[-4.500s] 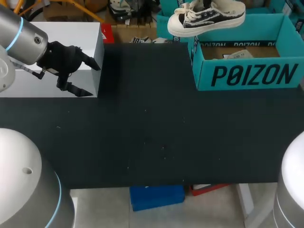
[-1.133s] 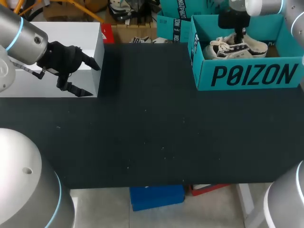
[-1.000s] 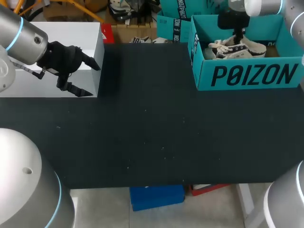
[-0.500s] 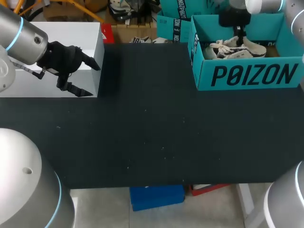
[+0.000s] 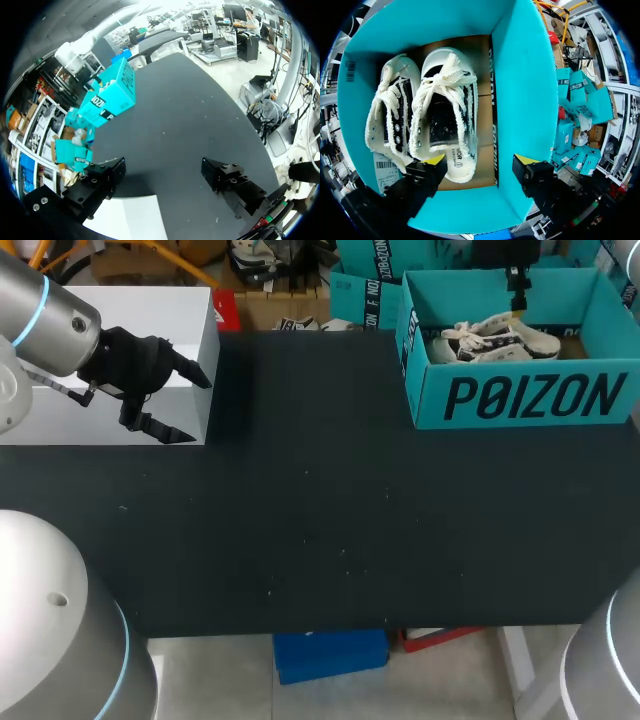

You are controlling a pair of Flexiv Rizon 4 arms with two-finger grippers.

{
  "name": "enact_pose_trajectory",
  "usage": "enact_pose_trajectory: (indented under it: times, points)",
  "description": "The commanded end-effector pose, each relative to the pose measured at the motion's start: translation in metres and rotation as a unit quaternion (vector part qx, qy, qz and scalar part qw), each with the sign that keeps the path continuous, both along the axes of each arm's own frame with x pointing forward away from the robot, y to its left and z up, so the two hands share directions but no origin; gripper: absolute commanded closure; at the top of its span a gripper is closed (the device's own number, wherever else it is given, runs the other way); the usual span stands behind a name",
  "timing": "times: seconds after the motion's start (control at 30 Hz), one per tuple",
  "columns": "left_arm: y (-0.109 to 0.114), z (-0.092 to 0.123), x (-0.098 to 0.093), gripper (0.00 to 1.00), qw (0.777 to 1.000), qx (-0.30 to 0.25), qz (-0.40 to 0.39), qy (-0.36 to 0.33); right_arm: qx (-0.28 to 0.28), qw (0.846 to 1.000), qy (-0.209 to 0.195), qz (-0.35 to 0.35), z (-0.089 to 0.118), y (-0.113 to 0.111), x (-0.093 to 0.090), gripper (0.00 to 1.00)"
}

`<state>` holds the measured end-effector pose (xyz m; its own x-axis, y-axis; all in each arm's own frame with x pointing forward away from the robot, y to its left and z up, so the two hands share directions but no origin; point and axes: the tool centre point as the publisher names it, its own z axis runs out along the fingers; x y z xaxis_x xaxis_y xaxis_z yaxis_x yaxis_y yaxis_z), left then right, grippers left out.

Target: Take the shoe out of the shoebox, open the shoe tongue, remove and reinsert the insole, then place the shoe into the shoebox

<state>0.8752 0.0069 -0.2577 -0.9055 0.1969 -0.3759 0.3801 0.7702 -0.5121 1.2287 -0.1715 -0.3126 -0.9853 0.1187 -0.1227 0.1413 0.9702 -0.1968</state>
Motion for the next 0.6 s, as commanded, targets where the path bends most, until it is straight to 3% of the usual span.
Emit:
enact_pose_trajectory:
  times: [0.03, 0.07, 0.23, 0.33, 0.6]
  points:
    - [0.0, -0.001, -0.001, 0.0, 1.0, -0.001, 0.0, -0.003, -0.012, 1.0, -0.005, -0.01, 0.048, 0.009, -0.024, 0.11]
    - [0.0, -0.001, -0.001, 0.0, 1.0, -0.001, 0.0, -0.003, -0.014, 1.0, -0.006, -0.019, 0.054, 0.011, -0.028, 0.09]
    - [0.0, -0.001, -0.001, 0.0, 1.0, -0.001, 0.0, -0.003, -0.014, 0.998, -0.01, -0.055, 0.086, 0.022, -0.05, 0.2]
    - [0.0, -0.001, -0.001, 0.0, 1.0, -0.001, 0.0, -0.003, -0.01, 0.995, -0.015, -0.096, 0.104, 0.028, -0.063, 0.36]
    - [0.0, -0.001, -0.001, 0.0, 1.0, -0.001, 0.0, -0.003, -0.008, 0.976, -0.03, -0.215, 0.14, 0.058, -0.102, 0.27]
